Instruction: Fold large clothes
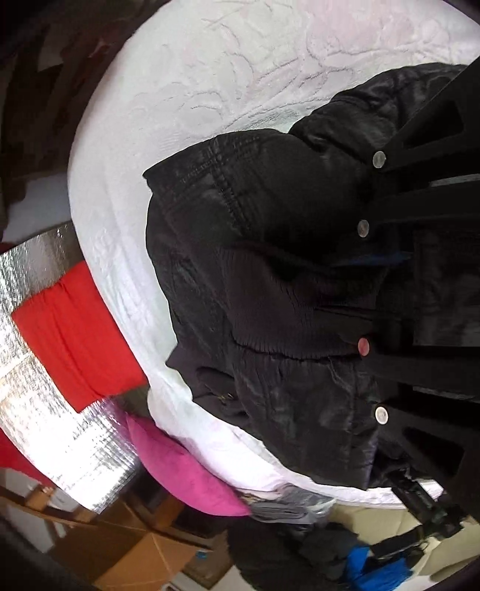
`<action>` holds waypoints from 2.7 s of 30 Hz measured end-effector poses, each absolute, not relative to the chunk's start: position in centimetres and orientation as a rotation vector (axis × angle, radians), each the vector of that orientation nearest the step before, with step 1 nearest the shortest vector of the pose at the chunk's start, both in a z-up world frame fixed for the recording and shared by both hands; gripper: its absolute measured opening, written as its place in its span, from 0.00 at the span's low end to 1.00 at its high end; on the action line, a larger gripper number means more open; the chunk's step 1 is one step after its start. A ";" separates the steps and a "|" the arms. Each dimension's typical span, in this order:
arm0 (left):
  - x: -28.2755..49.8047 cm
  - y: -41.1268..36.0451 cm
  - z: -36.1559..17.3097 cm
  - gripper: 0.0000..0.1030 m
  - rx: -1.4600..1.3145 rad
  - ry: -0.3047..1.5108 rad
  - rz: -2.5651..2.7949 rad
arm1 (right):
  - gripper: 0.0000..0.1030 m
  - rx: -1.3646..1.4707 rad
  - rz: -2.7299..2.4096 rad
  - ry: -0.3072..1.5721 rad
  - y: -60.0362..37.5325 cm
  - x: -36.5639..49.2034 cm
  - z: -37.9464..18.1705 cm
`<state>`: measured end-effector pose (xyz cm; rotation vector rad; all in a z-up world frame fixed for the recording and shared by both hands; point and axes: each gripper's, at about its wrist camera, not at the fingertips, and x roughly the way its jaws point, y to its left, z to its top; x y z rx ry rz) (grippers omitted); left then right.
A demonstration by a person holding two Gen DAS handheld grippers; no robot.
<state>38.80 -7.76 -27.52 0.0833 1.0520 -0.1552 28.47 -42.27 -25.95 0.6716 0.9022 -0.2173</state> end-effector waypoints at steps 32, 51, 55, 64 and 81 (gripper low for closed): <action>39.9 -4.8 -27.2 0.77 -0.197 1.109 -0.271 | 0.61 1.019 -0.090 0.748 -48.9 27.2 -28.3; 39.6 -2.4 -26.4 0.48 -0.265 1.072 -0.255 | 0.11 0.668 -0.188 0.681 -45.3 26.4 -23.1; 39.2 -2.2 -26.0 0.49 -0.237 1.065 -0.252 | 0.11 0.713 -0.191 0.706 -46.1 26.5 -23.8; 38.8 -1.6 -25.4 0.38 -0.243 1.042 -0.255 | 0.15 0.878 -0.082 0.804 -46.7 27.5 -25.8; 39.2 -1.2 -25.8 0.53 -0.286 1.073 -0.268 | 0.76 0.881 -0.037 0.850 -46.1 27.7 -27.0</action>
